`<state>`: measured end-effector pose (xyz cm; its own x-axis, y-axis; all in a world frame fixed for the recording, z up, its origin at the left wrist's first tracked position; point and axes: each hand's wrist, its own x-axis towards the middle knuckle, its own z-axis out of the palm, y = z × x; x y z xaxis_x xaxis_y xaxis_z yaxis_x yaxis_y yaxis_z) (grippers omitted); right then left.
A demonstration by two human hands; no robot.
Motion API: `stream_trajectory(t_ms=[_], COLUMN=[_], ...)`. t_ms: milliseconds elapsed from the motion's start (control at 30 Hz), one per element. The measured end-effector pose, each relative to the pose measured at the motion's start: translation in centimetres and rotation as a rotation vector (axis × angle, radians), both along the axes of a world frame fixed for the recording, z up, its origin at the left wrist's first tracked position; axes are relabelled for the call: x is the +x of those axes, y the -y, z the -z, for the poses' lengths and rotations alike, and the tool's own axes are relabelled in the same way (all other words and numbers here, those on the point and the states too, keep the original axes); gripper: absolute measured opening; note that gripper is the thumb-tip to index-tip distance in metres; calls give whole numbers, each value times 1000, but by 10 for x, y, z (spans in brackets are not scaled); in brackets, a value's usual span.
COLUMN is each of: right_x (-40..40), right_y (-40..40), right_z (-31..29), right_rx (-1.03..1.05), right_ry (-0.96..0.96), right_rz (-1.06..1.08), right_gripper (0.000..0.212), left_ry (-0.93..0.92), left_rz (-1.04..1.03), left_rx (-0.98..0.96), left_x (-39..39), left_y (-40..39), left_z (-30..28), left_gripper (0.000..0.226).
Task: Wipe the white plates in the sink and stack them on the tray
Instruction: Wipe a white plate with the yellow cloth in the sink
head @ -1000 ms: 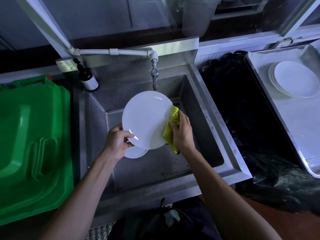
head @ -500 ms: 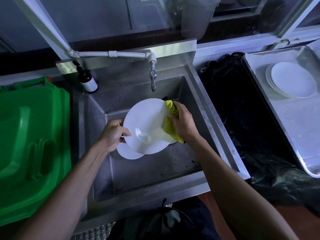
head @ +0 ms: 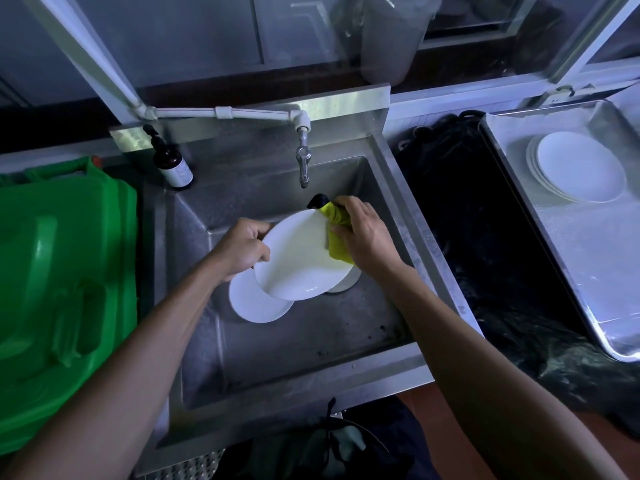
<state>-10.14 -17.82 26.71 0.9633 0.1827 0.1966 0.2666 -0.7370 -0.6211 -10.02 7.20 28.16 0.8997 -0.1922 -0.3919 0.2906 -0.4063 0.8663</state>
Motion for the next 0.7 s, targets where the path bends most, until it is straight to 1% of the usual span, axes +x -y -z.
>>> stream_trajectory(t_ms=[67, 133, 200, 267, 367, 400, 467, 533, 567, 600, 633, 667, 700], right_x=[0, 1, 2, 3, 6, 6, 8, 13, 15, 18, 20, 22, 24], right_y=[0, 1, 2, 5, 12, 15, 23, 31, 36, 39, 43, 47, 50], right_z=[-4, -7, -8, -9, -9, -8, -7, -6, -6, -6, -5, -4, -3], right_rx=[-80, -162, -227, -276, -297, -291, -277, -271, -265, -254, -236, -213, -187], right_ry=[35, 64, 79, 76, 85, 93, 129, 180, 199, 216, 231, 244, 258], right_rz=[-44, -84, -109, -111, -49, -18, 25, 47, 55, 61, 67, 75, 86], right_gripper=[33, 34, 37, 38, 38, 38, 35, 34, 36, 38, 39, 40, 39], left_ry=[19, 33, 39, 49, 129, 153, 199, 253, 277, 291, 291, 249, 147], left_rz=[49, 94, 114, 111, 107, 97, 35, -52, -99, -162, -238, -339, -481], left_rx=[32, 45, 63, 92, 128, 134, 136, 142, 160, 193, 227, 229, 156], left_x=[2, 5, 9, 11, 13, 13, 12, 7, 3, -2, -8, -15, -23], left_y=[6, 12, 18, 24, 38, 44, 56, 66, 69, 71, 72, 73, 73], left_z=[-2, -2, 0, 2, -1, -1, 0, 6, 10, 14, 19, 25, 31], left_gripper=[47, 47, 48, 42, 57, 59, 58, 50, 39, 24, 10, 10, 12])
